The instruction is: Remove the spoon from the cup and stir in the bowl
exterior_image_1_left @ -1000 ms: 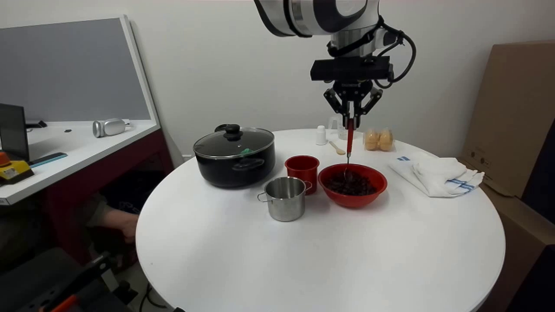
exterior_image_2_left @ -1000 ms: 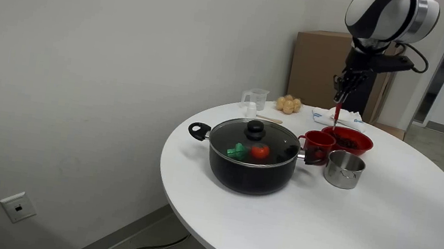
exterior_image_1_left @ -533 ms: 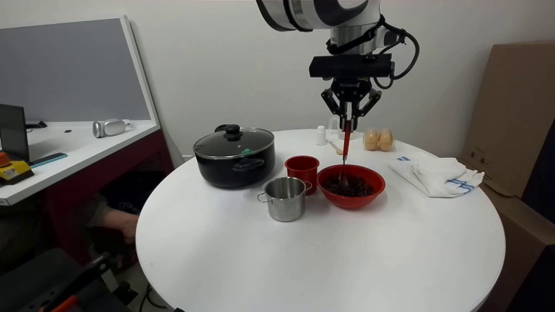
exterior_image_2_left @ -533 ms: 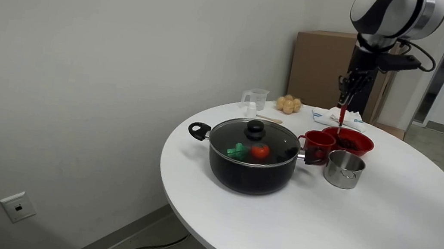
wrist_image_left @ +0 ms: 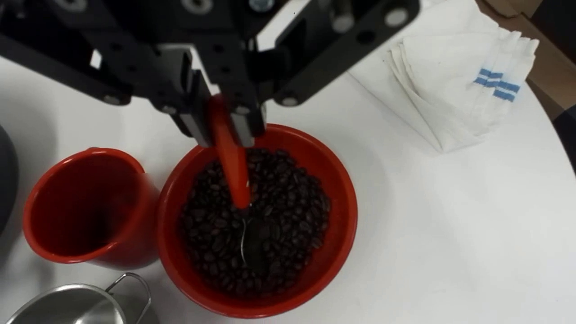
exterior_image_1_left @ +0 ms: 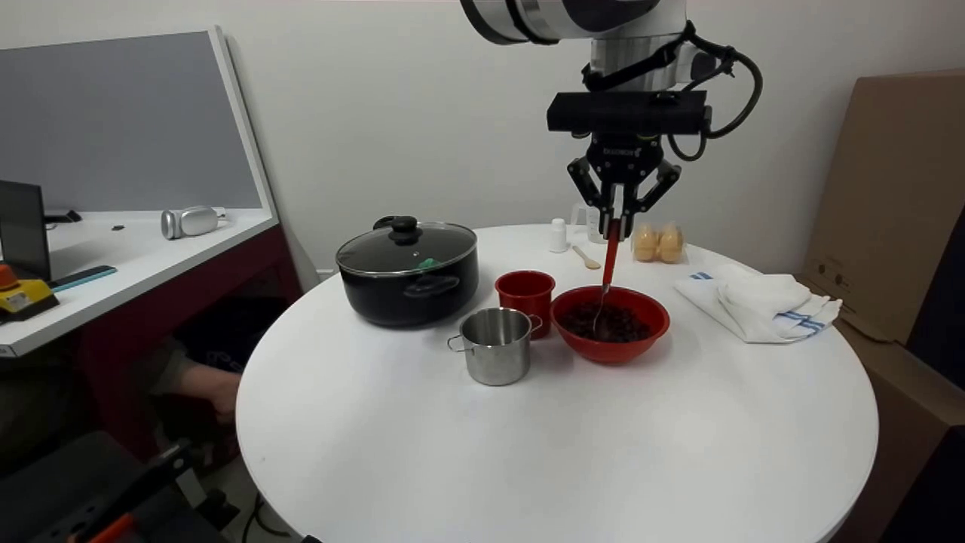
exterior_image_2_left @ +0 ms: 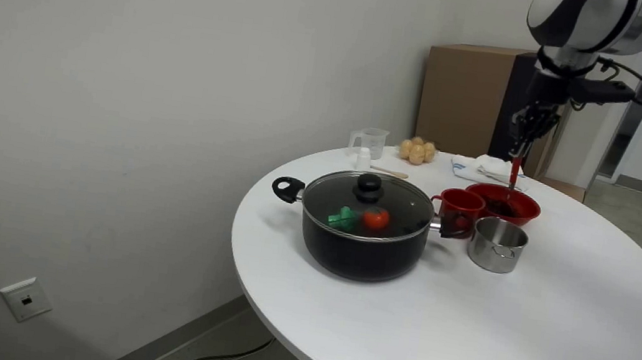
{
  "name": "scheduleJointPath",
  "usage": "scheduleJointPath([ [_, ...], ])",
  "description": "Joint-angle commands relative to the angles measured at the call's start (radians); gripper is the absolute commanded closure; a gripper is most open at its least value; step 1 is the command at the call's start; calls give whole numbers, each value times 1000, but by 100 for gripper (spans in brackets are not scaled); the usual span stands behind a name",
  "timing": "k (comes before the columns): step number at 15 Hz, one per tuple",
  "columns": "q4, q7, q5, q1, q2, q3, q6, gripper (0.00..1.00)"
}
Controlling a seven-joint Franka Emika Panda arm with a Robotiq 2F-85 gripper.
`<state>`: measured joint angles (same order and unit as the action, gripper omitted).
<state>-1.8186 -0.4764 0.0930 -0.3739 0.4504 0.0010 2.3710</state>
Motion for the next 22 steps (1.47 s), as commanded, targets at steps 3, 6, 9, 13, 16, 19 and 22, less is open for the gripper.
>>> scheduleJointPath([
  [3, -21, -32, 47, 27, -35, 14, -4, 96],
  [6, -20, -34, 51, 47, -31, 26, -1, 96],
  [9, -16, -33, 48, 63, -23, 31, 0, 96],
  [13, -5, -32, 49, 68, -19, 28, -3, 96],
  [16, 6, -47, 62, 51, -19, 26, -9, 96],
  [19, 12, -72, 75, 30, -18, 22, -12, 96],
  [22, 13, -118, 83, 8, -23, 22, -14, 96],
])
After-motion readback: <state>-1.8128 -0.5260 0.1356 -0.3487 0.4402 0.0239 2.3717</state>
